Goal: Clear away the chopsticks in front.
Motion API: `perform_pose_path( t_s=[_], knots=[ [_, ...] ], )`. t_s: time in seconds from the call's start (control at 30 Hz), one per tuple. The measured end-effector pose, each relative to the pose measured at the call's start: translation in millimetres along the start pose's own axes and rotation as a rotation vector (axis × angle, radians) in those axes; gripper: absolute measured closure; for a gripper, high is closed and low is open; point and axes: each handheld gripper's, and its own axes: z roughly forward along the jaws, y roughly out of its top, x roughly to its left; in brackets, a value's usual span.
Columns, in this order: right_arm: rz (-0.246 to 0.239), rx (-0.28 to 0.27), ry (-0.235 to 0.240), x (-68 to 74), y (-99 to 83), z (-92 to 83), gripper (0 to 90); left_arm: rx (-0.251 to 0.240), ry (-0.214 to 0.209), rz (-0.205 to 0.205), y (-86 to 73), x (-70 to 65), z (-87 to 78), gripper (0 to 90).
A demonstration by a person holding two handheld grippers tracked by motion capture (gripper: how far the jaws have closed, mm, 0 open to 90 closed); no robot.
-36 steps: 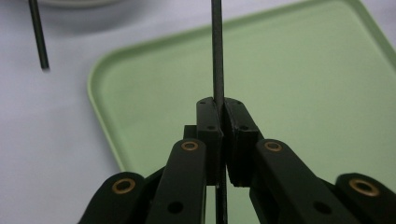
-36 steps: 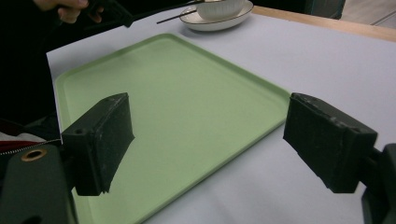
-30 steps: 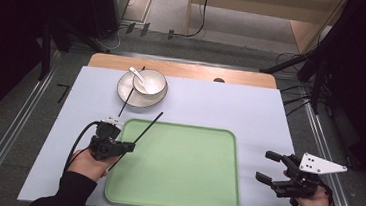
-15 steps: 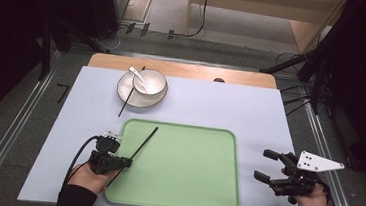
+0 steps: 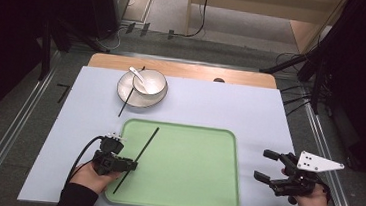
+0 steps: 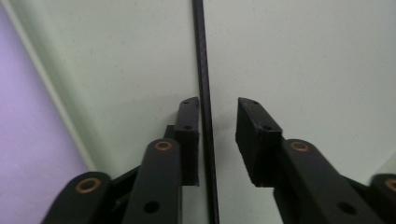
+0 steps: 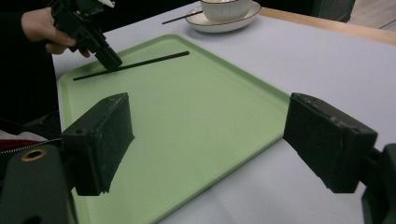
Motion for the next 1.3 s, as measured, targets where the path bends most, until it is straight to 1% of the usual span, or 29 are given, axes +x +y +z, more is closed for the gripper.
perform_pose_path(
  t_s=[0.03, 0.07, 0.13, 0.17, 0.3, 0.33, 0.4, 0.43, 0.47, 0.5, 0.53, 0.6, 0.67, 0.7, 0.73, 0.77, 0.8, 0.83, 0.87, 0.9, 0.93, 1.0, 1.03, 1.1, 1.13, 1.2, 1.23, 1.3],
  knots=[
    [0.000, 0.000, 0.000, 0.0, -0.1, 0.1, 16.2, -0.009, -0.012, 0.011, 0.6, 1.6, -2.0, 65.1],
    [0.001, 0.000, 0.000, 0.1, -0.1, 0.1, 16.2, -0.026, -0.026, 0.001, 1.5, 2.5, -3.6, 62.5],
    [0.001, 0.002, -0.001, 0.2, -0.2, 0.1, 16.2, -0.060, -0.042, 0.006, 3.5, 5.5, -7.9, 57.7],
    [0.000, 0.002, -0.001, 0.2, -0.3, 0.0, 16.2, -0.079, -0.049, 0.016, 4.7, 8.0, -10.1, 55.4],
    [0.003, 0.003, -0.001, 0.6, -1.1, -0.8, 16.2, -0.152, -0.046, 0.038, 10.8, 19.3, -16.8, 40.5],
    [0.003, 0.003, -0.003, 0.7, -1.3, -1.2, 16.2, -0.172, -0.039, 0.044, 12.2, 22.0, -18.4, 38.3],
    [0.006, 0.005, -0.006, 0.8, -1.6, -1.7, 16.2, -0.190, -0.034, 0.059, 14.5, 26.9, -21.4, 36.7],
    [0.005, 0.005, -0.008, 0.9, -1.8, -2.1, 16.2, -0.199, -0.023, 0.065, 15.4, 29.2, -22.4, 36.1],
    [0.004, 0.005, -0.009, 1.0, -2.0, -2.4, 16.2, -0.199, -0.013, 0.069, 16.5, 31.9, -23.0, 35.6],
    [0.004, 0.005, -0.009, 1.0, -2.0, -2.4, 16.2, -0.199, -0.013, 0.069, 16.5, 31.9, -23.0, 35.6],
    [0.005, 0.005, -0.011, 1.7, -2.4, -3.3, 16.2, -0.196, -0.004, 0.067, 18.1, 35.2, -23.5, 35.9],
    [0.006, 0.004, -0.010, 1.9, -2.6, -3.6, 16.2, -0.193, -0.001, 0.066, 22.0, 40.5, -24.2, 36.0],
    [0.018, 0.010, -0.022, 0.8, -4.6, -4.3, 16.1, -0.193, -0.006, 0.056, 28.2, 45.6, -27.7, 36.0],
    [0.019, 0.012, -0.025, 0.4, -5.0, -4.8, 16.1, -0.201, -0.010, 0.050, 30.0, 47.0, -30.0, 36.1],
    [0.023, 0.012, -0.029, 0.2, -5.5, -5.6, 16.1, -0.201, -0.010, 0.050, 30.0, 47.0, -30.0, 36.0],
    [0.024, 0.010, -0.033, 0.1, -5.8, -6.6, 16.1, -0.203, -0.016, 0.050, 35.3, 49.5, -34.7, 36.0],
    [0.024, 0.010, -0.033, 0.1, -5.8, -6.6, 16.1, -0.203, -0.016, 0.050, 35.3, 49.5, -34.7, 36.0],
    [0.026, 0.005, -0.033, 0.5, -6.0, -7.5, 16.1, -0.204, -0.005, 0.054, 39.2, 51.0, -36.9, 36.0],
    [0.023, 0.002, -0.036, 0.7, -6.1, -8.6, 16.1, -0.202, -0.001, 0.049, 43.1, 52.3, -38.6, 35.8],
    [0.021, -0.003, -0.033, 1.0, -6.4, -9.6, 16.1, -0.203, 0.002, 0.048, 50.1, 55.3, -41.2, 35.8],
    [0.021, -0.003, -0.033, 1.0, -6.4, -9.6, 16.1, -0.203, 0.002, 0.048, 50.1, 55.3, -41.2, 35.8],
    [0.023, -0.001, -0.031, 1.1, -6.9, -9.7, 16.1, -0.215, -0.008, 0.034, 59.7, 60.2, -43.5, 35.8],
    [0.022, 0.001, -0.029, 0.6, -7.2, -9.7, 16.1, -0.215, -0.004, 0.033, 64.5, 61.9, -43.5, 35.8],
    [0.022, -0.001, -0.029, 0.3, -7.3, -9.6, 16.1, -0.200, 0.014, 0.037, 74.4, 64.7, -42.1, 35.7],
    [0.029, -0.004, -0.028, -0.3, -7.3, -9.7, 16.1, -0.184, 0.030, 0.042, 85.2, 67.3, -39.7, 35.2],
    [0.028, -0.006, -0.027, -0.4, -7.1, -9.9, 16.1, -0.176, 0.035, 0.042, 95.6, 70.7, -38.1, 32.9],
    [0.030, -0.008, -0.027, -0.2, -7.0, -10.0, 16.1, -0.176, 0.035, 0.042, 95.6, 70.7, -38.1, 31.5],
    [0.024, -0.010, -0.027, -0.3, -6.8, -10.0, 16.1, -0.179, 0.019, 0.050, 107.7, 75.0, -36.5, 29.6]
  ],
)
